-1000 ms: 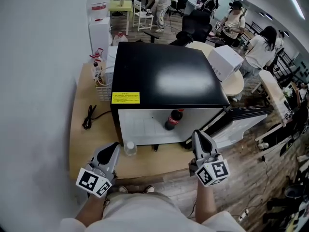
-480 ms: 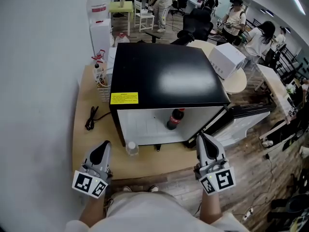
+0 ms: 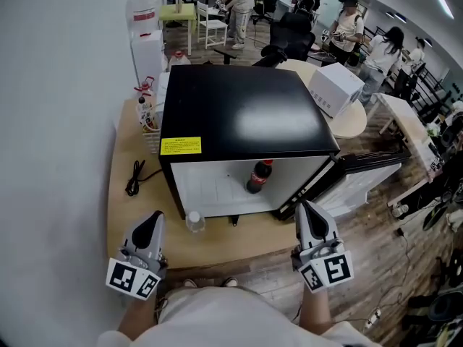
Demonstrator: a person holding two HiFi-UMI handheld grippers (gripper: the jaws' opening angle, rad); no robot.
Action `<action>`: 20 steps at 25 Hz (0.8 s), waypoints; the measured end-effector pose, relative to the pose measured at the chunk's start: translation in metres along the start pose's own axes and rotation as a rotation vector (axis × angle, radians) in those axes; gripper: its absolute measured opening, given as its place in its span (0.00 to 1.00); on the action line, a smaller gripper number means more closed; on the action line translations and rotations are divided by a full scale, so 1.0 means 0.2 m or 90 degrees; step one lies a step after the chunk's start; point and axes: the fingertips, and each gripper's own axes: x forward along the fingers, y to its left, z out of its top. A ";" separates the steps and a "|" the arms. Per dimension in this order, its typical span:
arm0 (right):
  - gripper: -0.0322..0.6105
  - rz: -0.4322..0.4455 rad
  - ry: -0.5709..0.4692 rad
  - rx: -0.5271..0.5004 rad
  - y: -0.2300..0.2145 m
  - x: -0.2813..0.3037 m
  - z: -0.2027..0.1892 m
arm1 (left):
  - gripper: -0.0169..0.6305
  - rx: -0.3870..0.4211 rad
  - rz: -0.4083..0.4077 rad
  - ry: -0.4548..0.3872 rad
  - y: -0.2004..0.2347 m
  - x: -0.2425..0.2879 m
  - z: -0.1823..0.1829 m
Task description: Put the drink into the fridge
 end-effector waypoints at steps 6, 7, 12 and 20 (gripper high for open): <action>0.05 -0.010 -0.005 0.005 0.01 0.00 0.00 | 0.05 0.004 -0.014 -0.003 -0.02 -0.01 0.02; 0.05 -0.011 -0.003 0.008 0.01 0.00 -0.01 | 0.05 0.004 -0.015 -0.002 -0.02 -0.01 0.02; 0.05 -0.009 0.005 0.027 0.04 -0.01 -0.05 | 0.05 0.003 -0.018 0.007 -0.02 -0.04 0.02; 0.05 -0.022 0.014 0.046 0.09 -0.04 -0.11 | 0.05 -0.004 -0.033 0.012 -0.04 -0.08 -0.01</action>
